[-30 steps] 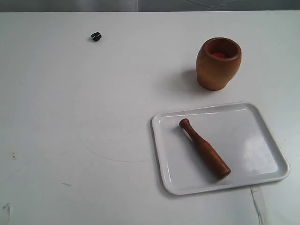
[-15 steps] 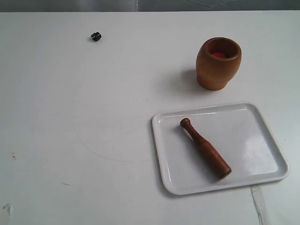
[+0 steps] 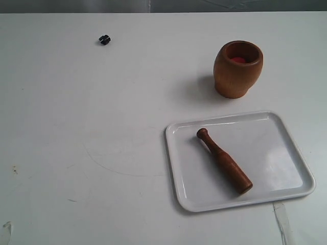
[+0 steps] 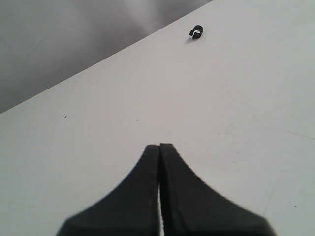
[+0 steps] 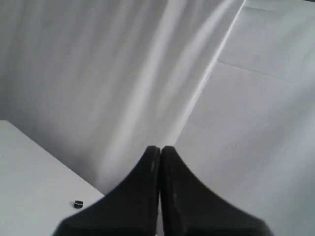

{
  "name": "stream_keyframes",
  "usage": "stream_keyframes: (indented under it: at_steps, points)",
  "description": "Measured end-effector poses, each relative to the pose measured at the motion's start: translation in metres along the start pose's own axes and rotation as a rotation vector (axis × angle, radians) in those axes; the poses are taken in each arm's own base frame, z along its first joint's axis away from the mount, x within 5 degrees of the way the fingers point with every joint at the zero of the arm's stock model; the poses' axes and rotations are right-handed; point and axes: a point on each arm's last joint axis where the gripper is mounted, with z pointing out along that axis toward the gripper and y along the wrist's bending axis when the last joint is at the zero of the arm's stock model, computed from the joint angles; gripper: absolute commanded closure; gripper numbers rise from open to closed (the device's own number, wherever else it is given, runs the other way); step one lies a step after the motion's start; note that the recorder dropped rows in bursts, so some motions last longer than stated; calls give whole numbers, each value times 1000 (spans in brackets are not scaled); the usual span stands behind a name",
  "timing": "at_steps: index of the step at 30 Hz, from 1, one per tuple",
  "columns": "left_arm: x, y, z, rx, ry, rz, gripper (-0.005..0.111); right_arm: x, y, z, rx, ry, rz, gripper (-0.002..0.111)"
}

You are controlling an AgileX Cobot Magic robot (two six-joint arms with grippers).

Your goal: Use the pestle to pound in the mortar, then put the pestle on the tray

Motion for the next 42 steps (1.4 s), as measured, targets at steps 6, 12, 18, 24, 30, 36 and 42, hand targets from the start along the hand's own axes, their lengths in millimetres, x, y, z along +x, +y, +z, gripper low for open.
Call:
stream_keyframes:
  at_steps: [6,12,18,24,30,36,42]
  points:
    - [0,0,0,0,0,0,107,13,7,7,-55,-5,117,108]
    - [0,0,0,0,0,0,107,36,6,23,-5,-50,282,108]
    - [0,0,0,0,0,0,107,107,10,43,120,68,343,108]
    - [0,0,0,0,0,0,107,119,14,44,109,127,281,108]
    - [0,0,0,0,0,0,107,123,13,44,111,170,179,108]
    - [0,0,0,0,0,0,107,155,21,45,118,287,242,108]
    - [0,0,0,0,0,0,107,198,27,39,229,449,432,108]
